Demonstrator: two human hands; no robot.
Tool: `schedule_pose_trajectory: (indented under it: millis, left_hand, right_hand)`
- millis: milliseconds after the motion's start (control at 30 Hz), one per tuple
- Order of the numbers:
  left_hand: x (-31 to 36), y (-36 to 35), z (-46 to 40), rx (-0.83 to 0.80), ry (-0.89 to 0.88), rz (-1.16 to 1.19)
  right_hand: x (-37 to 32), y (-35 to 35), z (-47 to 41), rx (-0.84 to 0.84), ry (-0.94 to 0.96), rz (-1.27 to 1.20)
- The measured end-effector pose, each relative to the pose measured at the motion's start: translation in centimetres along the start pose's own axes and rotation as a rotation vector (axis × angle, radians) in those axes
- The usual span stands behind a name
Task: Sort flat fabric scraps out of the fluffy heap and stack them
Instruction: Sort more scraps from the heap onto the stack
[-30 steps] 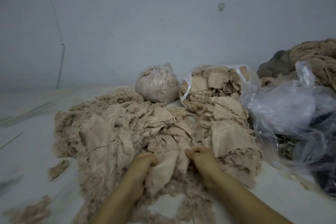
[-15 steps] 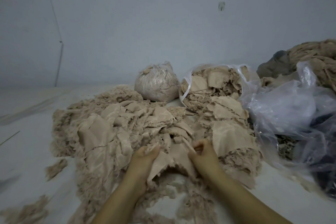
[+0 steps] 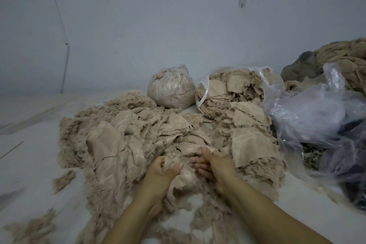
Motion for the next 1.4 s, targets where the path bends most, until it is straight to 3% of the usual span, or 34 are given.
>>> schedule_pose_trajectory:
  millis: [133,267,367,467,700,867,933,1033,1100,1200,1267,1400]
  left_hand:
    - [0.2,0.0,0.1,0.006,0.035,0.046]
    - [-1.7,-1.2,0.0,-0.023,0.203,0.117]
    - [-2.4,-1.6,-0.4,-0.007,0.328,0.251]
    - [-1.7,-0.5,-1.9,0.165,0.254,0.228]
    - [-1.2,-1.9,-2.8,0.232,0.219,0.266]
    - [-0.5,0.3,-3.7,0.35,0.208,0.363]
    - [-0.4,-0.3,-3.1,0.234,0.264,0.341]
    - [-1.6,-3.9,0.3,-0.099,0.423,0.194]
    - [-1.5,-5.7,2.2,-0.227,0.353,0.105]
    - [-0.1,-4.9,2.6,-0.1,0.172,0.218]
    - [1.2,-3.2,2.3,0.026,0.033,0.155]
    - [3.0,-3.2,3.3,-0.025,-0.172,-0.03]
  right_hand:
    - [2.5,-2.3,2.7,-0.304,-0.165,0.201]
    - [1.3,-2.6,3.1,-0.28,0.034,0.116]
    - [0.9,-3.2,4.4,-0.355,0.18,0.25]
    - [0.0,-2.1,5.1,-0.268,0.307,0.287]
    - [-1.9,0.6,6.4,-0.134,0.497,0.221]
    - [-1.5,2.3,6.7,-0.141,0.453,0.137]
    - [-1.0,2.9,5.9,-0.14,0.319,0.017]
    - [-1.3,2.5,5.4,-0.173,0.222,-0.127]
    - [-1.9,2.2,5.7,-0.176,0.282,-0.092]
    - [-1.5,2.2,6.2,-0.139,0.321,-0.033]
    - [-1.0,2.5,6.3,-0.119,0.299,-0.052]
    - [-1.0,0.8,7.3,-0.251,0.303,0.06]
Point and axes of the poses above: each hand's wrist, its own z-axis away from the middle knuckle, its own y-axis out of the back of the hand, x = y × z, the point moved 9 cm from there along -z, towards the middle knuckle, and after that the axes turned 7 degrees about x, right-handed, at the moved point
